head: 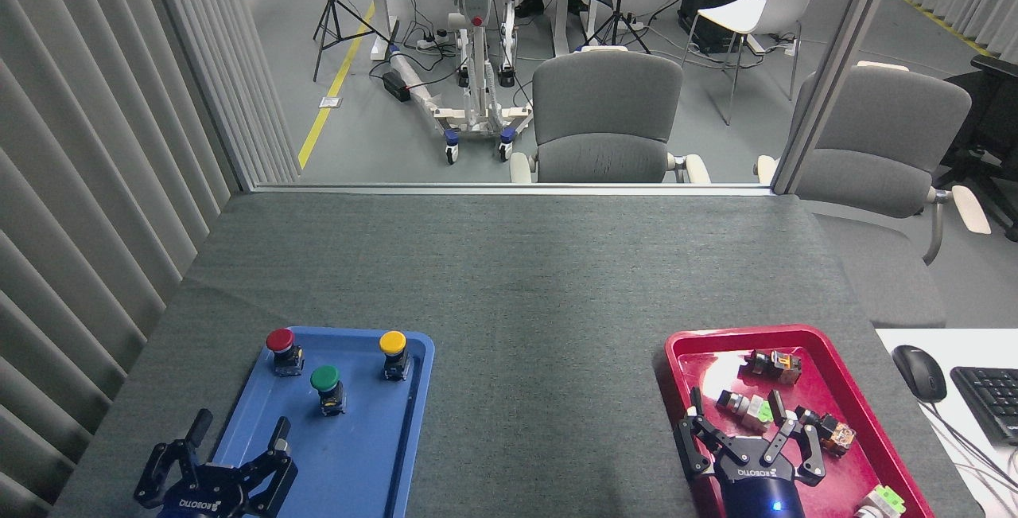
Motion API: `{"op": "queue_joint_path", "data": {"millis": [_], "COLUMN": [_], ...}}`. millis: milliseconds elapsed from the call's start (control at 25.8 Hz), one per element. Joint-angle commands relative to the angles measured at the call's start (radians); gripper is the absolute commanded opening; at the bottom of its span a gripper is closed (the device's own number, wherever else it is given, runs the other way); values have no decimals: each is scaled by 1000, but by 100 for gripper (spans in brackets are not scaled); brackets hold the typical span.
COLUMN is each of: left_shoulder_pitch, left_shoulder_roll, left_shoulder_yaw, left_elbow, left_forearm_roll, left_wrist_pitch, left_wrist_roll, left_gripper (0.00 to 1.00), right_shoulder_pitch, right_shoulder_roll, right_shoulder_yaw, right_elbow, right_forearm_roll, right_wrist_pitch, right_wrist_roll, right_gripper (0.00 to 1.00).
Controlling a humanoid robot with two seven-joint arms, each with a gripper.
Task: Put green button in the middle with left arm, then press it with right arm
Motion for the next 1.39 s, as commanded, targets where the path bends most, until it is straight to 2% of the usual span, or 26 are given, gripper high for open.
{"op": "queue_joint_path", "data": {"millis": [0, 232, 348, 465, 619, 697, 1006, 1200, 1355], "left_shoulder_pitch": [2, 2, 1, 1, -1, -13, -128, -220, -246], "left_shoulder_roll": [0, 9, 25, 48, 44, 40, 28, -32, -48], "left_shoulder_yaw": [0, -2, -52, -105, -126, -158, -376, -431, -430], "left_elbow": [3, 2, 5, 5, 6, 15, 190, 319, 381], "left_forearm_roll": [0, -5, -3, -3, -2, -3, 15, 17, 25], "left_wrist_pitch": [2, 0, 6, 40, 61, 107, 370, 388, 422], "left_wrist_roll": [-2, -3, -3, 3, 7, 7, 9, 20, 55], "left_gripper": [100, 100, 100, 100, 100, 100, 99, 100, 99], "right_shoulder_pitch": [4, 33, 48, 55, 75, 82, 96, 96, 96], "right_shoulder_roll": [-1, -1, 2, 4, 5, 5, 7, 7, 4], "right_shoulder_yaw": [0, 0, 0, 0, 0, 0, 0, -2, -2], "right_elbow": [0, -15, -32, -48, -67, -75, -80, -80, -78], "right_forearm_roll": [-2, -4, -4, -4, -4, -2, -2, -2, -1], "right_wrist_pitch": [-2, -14, -20, -29, -31, -31, -32, -32, -31], "right_wrist_roll": [1, 0, 0, -2, -2, -3, -9, -9, -9], "right_gripper": [99, 99, 99, 99, 99, 99, 99, 99, 99]}}
